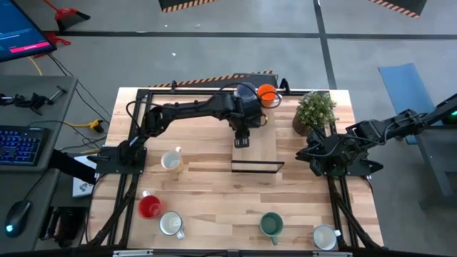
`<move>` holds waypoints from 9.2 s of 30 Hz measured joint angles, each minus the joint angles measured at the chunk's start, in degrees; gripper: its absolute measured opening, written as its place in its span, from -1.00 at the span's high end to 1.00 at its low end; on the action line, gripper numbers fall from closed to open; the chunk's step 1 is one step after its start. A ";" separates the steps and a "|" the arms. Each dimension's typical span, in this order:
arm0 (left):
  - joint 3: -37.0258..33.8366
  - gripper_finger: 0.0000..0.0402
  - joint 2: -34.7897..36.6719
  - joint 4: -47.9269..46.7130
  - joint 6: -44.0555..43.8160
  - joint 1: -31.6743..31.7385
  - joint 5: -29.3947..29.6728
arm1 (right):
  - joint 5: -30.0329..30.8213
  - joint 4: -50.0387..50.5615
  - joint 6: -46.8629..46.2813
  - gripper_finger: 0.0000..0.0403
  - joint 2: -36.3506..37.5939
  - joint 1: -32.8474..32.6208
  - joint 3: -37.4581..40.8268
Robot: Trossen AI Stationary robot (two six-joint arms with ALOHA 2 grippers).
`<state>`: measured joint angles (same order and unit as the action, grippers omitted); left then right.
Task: Place coffee mugs
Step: Put the dark blue mug on the shelf next to the light blue mug, then put the yellow mug on the shelf, next to the orange mug
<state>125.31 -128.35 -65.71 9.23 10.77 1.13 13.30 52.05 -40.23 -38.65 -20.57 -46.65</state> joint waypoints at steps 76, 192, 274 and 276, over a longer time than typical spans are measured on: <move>-60.90 0.42 44.04 -7.05 -52.32 -26.32 4.58 | -0.22 0.87 -1.77 0.68 -5.39 -0.09 0.00; 3.30 0.97 1.03 -10.09 -11.55 -8.61 4.01 | -4.50 -2.99 -3.28 0.68 -5.66 -0.11 0.00; -8.08 0.63 4.59 -8.71 -5.77 -5.41 10.62 | -6.01 -0.83 -3.28 0.68 -5.64 -0.11 0.00; -8.08 0.63 4.59 -7.64 -5.94 -5.02 10.22 | -6.00 -0.83 -3.28 0.68 -5.66 -0.11 0.00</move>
<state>117.23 -123.76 -73.35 3.30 5.74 11.34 7.30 51.22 -43.51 -44.31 -20.69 -46.65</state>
